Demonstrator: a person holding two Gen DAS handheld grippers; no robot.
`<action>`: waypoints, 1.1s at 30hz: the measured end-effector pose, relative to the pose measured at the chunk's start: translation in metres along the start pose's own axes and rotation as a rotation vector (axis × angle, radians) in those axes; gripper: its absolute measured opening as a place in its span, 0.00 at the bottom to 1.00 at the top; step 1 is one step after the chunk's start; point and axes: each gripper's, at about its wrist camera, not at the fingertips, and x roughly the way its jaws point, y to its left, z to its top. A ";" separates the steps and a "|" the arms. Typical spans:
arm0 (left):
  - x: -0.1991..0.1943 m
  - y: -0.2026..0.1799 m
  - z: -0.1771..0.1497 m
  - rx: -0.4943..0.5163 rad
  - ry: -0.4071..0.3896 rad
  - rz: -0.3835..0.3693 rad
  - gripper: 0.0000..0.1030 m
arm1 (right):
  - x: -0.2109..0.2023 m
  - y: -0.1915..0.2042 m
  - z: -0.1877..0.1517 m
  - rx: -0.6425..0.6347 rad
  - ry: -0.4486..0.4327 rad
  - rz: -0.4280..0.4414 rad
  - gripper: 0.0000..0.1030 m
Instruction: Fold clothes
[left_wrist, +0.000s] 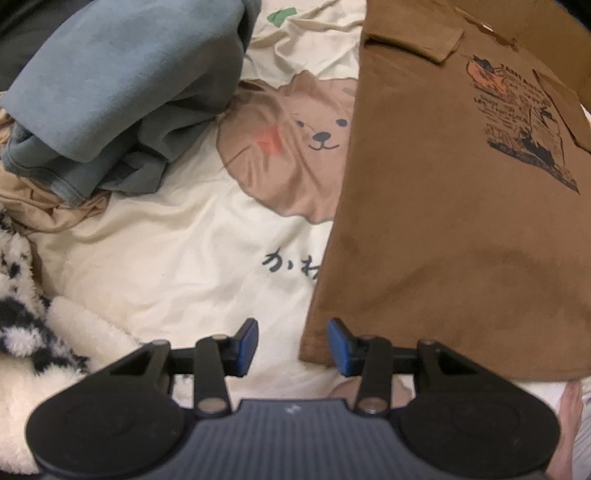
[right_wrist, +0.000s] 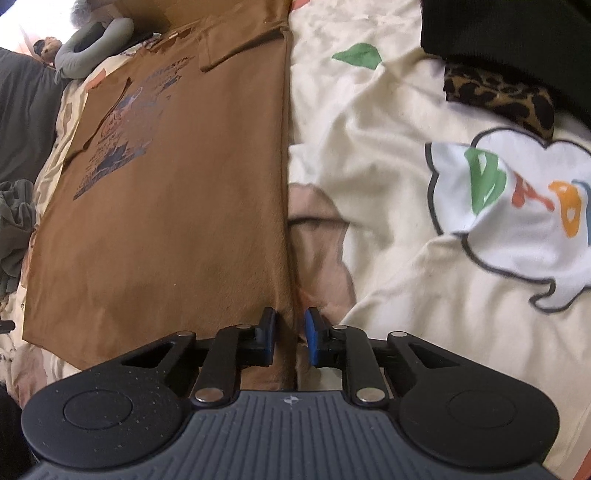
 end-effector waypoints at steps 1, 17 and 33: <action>0.000 -0.002 0.001 0.008 -0.001 -0.002 0.43 | 0.000 0.001 -0.002 0.000 0.005 0.000 0.12; 0.003 -0.006 -0.003 0.036 -0.064 -0.019 0.43 | 0.000 0.005 -0.016 0.057 0.095 -0.019 0.03; 0.039 -0.012 -0.010 -0.024 -0.015 -0.030 0.27 | -0.029 0.013 -0.006 -0.009 0.093 -0.117 0.02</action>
